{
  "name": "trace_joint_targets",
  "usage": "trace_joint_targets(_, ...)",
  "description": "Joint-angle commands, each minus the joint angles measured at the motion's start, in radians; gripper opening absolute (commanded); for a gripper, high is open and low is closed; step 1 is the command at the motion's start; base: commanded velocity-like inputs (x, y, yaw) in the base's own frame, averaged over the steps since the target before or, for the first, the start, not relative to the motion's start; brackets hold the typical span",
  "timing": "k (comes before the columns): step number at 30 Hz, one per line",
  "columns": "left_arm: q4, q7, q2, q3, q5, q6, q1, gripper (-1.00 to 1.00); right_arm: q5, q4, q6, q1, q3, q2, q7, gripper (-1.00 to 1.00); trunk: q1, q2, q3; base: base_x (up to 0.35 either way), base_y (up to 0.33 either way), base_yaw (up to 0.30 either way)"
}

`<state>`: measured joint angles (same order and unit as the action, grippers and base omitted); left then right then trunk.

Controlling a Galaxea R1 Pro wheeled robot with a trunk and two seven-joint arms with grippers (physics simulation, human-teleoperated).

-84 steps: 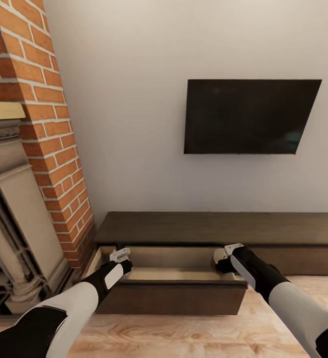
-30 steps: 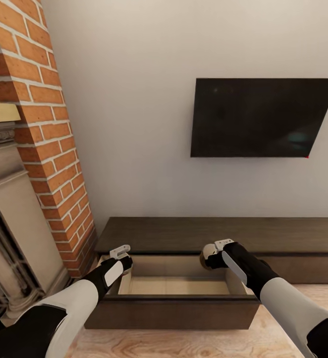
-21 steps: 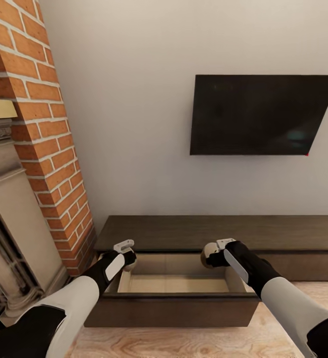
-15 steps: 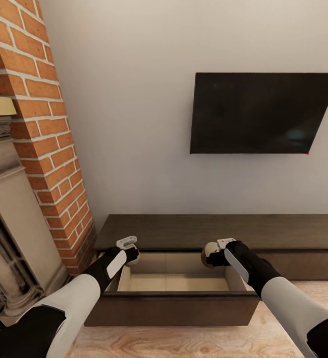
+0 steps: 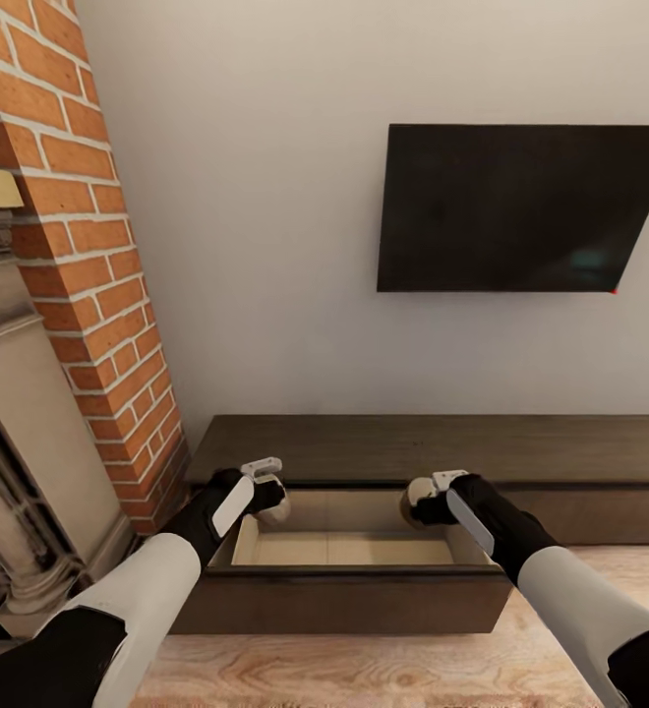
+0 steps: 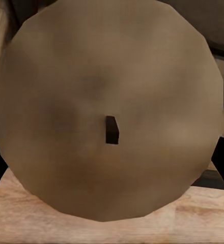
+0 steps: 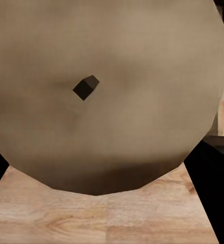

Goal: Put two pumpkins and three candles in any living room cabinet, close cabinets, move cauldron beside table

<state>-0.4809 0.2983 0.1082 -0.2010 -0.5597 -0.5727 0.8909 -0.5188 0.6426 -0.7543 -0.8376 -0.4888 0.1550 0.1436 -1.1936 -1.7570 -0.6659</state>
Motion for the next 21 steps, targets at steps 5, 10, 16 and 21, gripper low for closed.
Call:
trace_joint_targets(5, -0.002, 0.008, 0.018, -0.006, -0.009, -0.039, 0.004, -1.0, -0.011, 0.002, -0.004, -0.004, 0.074, 0.001, 0.01, -1.0, -0.019, -0.036, -0.025, 0.0, 0.0, 0.0)
trace_joint_targets(10, -0.004, 0.012, 0.031, -0.006, -0.007, -0.105, 0.006, -1.0, -0.011, 0.002, -0.006, -0.006, 0.092, 0.001, 0.01, -1.0, -0.038, -0.071, -0.048, 0.0, 0.0, 0.0)
trace_joint_targets(16, -0.05, 0.014, 0.032, -0.021, -0.005, -0.114, 0.008, -1.0, -0.012, 0.002, -0.007, -0.007, 0.096, -0.008, 0.01, -1.0, -0.058, -0.106, -0.067, 0.0, 0.0, 0.0)
trace_joint_targets(21, -0.066, 0.017, 0.031, -0.083, -0.005, -0.028, 0.008, -1.0, -0.01, 0.002, -0.011, -0.007, 0.095, -0.023, 0.01, -1.0, -0.058, -0.106, -0.067, 0.0, 0.0, 0.0)
